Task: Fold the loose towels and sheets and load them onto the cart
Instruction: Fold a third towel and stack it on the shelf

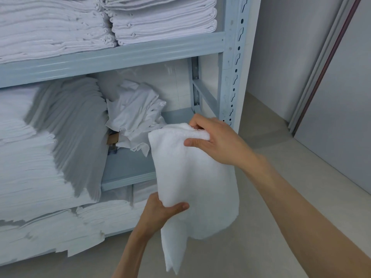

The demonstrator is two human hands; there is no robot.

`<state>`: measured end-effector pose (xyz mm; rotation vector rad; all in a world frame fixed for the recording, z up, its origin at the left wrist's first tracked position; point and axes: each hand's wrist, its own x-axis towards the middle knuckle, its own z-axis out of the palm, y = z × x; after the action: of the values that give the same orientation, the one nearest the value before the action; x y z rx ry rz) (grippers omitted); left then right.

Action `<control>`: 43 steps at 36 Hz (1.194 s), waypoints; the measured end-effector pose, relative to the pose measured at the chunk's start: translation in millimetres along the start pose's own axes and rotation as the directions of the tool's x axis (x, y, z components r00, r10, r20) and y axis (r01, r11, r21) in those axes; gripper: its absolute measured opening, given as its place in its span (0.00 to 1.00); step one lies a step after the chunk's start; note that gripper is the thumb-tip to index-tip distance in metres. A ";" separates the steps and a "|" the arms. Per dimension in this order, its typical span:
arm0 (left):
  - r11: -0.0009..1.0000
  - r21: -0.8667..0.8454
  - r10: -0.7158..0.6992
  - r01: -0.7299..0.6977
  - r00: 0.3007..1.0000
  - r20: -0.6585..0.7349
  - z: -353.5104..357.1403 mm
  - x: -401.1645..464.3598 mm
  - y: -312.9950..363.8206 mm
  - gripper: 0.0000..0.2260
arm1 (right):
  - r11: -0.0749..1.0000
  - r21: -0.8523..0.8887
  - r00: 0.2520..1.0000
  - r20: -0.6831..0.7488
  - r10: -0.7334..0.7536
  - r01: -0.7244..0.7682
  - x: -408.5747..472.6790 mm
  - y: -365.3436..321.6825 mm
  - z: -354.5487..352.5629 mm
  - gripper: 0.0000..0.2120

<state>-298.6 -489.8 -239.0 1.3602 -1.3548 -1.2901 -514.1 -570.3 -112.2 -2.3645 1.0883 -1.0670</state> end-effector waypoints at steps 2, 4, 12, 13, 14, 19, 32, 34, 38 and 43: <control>1.000 -0.026 -0.006 0.007 1.000 0.021 3.0 -0.1 -0.3 0.21 | 0.998 -0.055 0.999 -0.053 0.013 -0.015 -2.2 12.3 0.8 0.15; 0.996 -0.091 -0.021 0.023 1.000 0.018 6.9 1.5 0.8 0.20 | 0.995 -0.091 0.992 -0.123 0.029 -0.041 -4.8 25.1 4.9 0.15; 0.929 -0.357 -0.105 0.096 0.994 -0.006 12.5 20.1 10.2 0.20 | 0.851 0.046 0.811 -0.277 0.515 -0.524 -40.6 88.4 59.8 0.24; 0.916 -0.388 -0.115 0.103 0.993 -0.007 11.7 22.4 11.5 0.20 | 0.782 0.113 0.751 -0.224 0.621 -0.613 -51.6 91.9 71.1 0.23; 0.903 -0.415 -0.126 0.111 0.992 -0.007 10.4 24.4 12.8 0.19 | 0.702 0.182 0.687 -0.145 0.712 -0.688 -63.9 94.3 83.7 0.21; 0.867 -0.472 -0.189 0.160 0.982 -0.015 -5.6 25.5 11.5 0.14 | 0.012 0.449 0.239 0.452 0.859 -0.894 -131.7 87.9 146.1 0.30; 0.771 -0.486 -0.440 0.412 0.896 0.062 -39.5 23.4 0.6 0.20 | -0.171 0.859 0.599 0.467 0.650 -0.483 -154.0 97.7 144.0 0.31; 0.821 -0.422 -0.417 0.385 0.909 0.017 -42.8 27.2 1.6 0.19 | -0.066 0.835 0.610 0.450 0.652 -0.546 -151.1 99.6 131.6 0.29; 0.928 -0.165 -0.359 0.335 0.921 -0.149 -49.6 37.3 4.3 0.16 | 0.211 0.698 0.618 0.402 0.676 -0.684 -148.2 94.8 121.0 0.22; 0.897 0.246 -0.299 0.367 0.914 -0.274 -46.6 49.1 3.6 0.16 | 0.272 0.659 0.497 0.178 0.849 -0.701 -141.4 99.8 114.9 0.12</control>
<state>-258.3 -544.0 -234.1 1.9570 -1.2168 -1.1287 -540.0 -530.6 -314.4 -0.8742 1.3972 -1.0287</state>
